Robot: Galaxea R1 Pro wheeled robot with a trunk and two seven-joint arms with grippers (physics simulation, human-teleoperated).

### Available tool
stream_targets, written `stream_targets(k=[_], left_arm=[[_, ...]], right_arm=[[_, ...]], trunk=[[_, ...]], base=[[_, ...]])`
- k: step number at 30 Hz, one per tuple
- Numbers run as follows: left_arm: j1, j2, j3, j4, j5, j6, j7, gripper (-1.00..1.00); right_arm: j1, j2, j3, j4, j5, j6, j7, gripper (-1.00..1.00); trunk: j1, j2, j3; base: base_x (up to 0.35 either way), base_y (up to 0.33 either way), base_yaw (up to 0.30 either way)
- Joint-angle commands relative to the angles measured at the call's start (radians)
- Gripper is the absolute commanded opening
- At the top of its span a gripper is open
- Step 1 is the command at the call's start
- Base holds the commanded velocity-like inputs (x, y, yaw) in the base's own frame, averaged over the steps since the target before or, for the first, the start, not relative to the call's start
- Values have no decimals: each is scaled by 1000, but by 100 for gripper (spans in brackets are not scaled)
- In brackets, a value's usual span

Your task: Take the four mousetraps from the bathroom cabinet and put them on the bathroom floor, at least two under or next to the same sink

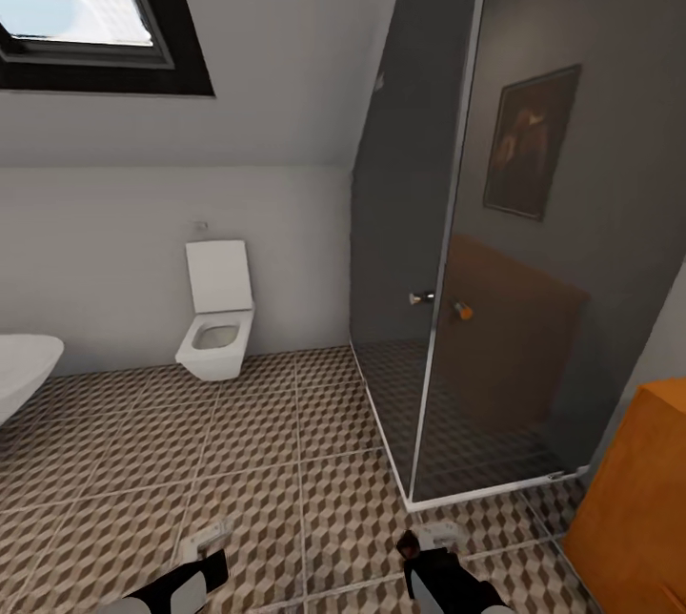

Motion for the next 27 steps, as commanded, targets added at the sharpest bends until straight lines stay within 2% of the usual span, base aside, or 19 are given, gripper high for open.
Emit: stream_targets(k=[1,27], left_arm=[[0,0,-8,-1,5,-1,5,-100],[9,-3,-8,-2,6,-1,6,-100]], right_arm=[[0,0,3,-2,6,9,4,-100],[0,0,4,27,6,8,6,-100]], trunk=[[0,-1,-1],[0,-1,-1]], base=[[0,0,279],[0,0,295]])
